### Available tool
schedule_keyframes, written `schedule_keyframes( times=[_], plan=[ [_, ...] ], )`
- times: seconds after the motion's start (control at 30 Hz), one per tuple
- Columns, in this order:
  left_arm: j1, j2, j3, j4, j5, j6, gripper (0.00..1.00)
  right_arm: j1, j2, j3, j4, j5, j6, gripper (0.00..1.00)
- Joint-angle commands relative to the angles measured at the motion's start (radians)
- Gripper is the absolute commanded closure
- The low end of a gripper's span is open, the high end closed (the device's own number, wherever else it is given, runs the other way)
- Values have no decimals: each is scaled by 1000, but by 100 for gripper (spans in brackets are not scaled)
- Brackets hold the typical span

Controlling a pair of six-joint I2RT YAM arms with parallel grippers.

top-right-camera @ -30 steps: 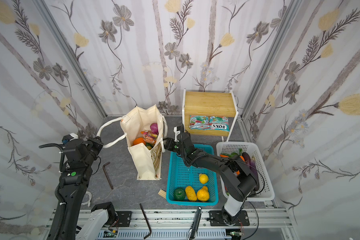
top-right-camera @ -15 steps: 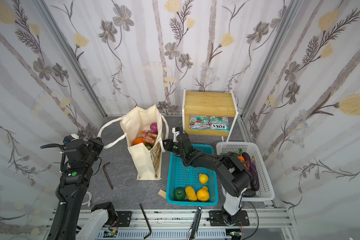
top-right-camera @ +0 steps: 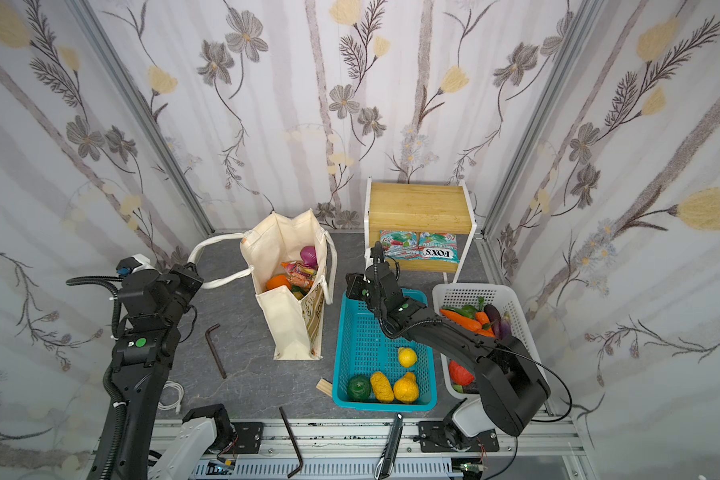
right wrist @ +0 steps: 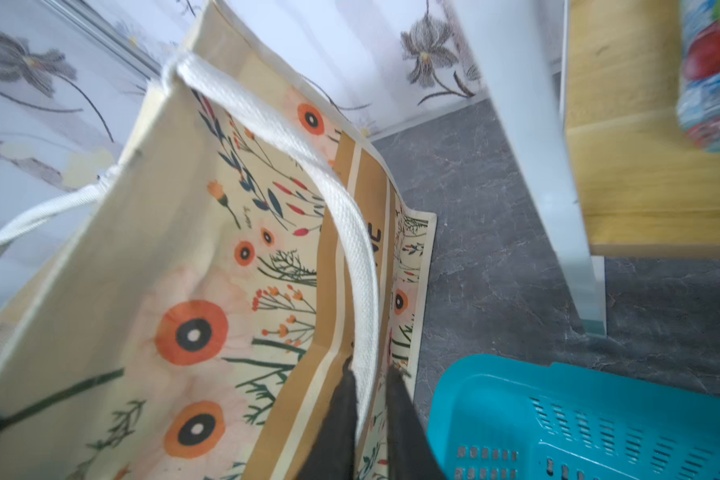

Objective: Place the food into the grocery bag and tie it

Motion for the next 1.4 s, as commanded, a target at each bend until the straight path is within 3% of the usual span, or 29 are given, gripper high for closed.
schedule_keyframes(
  times=[0.0,0.33,0.6,0.7,0.77,0.83,0.93,1.03,1.07,1.27,1.3,1.37],
  plan=[
    [2,-17,-5,25,-63,-3,100,7,39,16,19,-92,-2,40],
    [2,-14,-11,25,-73,0,100,2,239,116,182,-268,47,38],
    [2,-12,-26,27,-92,7,100,2,346,134,341,-311,143,39],
    [2,-11,-34,29,-91,4,100,2,362,113,431,-320,180,51],
    [2,-11,-38,30,-91,3,100,2,354,87,477,-311,194,73],
    [1,-9,-39,31,-91,3,100,2,335,59,503,-291,192,86],
    [0,-9,-41,33,-94,2,100,-1,326,33,518,-272,182,80],
    [1,-8,-50,35,-94,-6,100,-2,366,70,476,-302,193,54],
    [1,-8,-52,36,-94,-6,100,-1,379,78,481,-314,205,52],
    [1,-9,-59,39,-86,-12,100,2,426,96,523,-327,248,51],
    [1,-9,-60,39,-85,-13,100,2,433,96,540,-331,258,53],
    [0,-7,-62,40,-86,-14,100,4,449,94,588,-346,282,67]
  ],
)
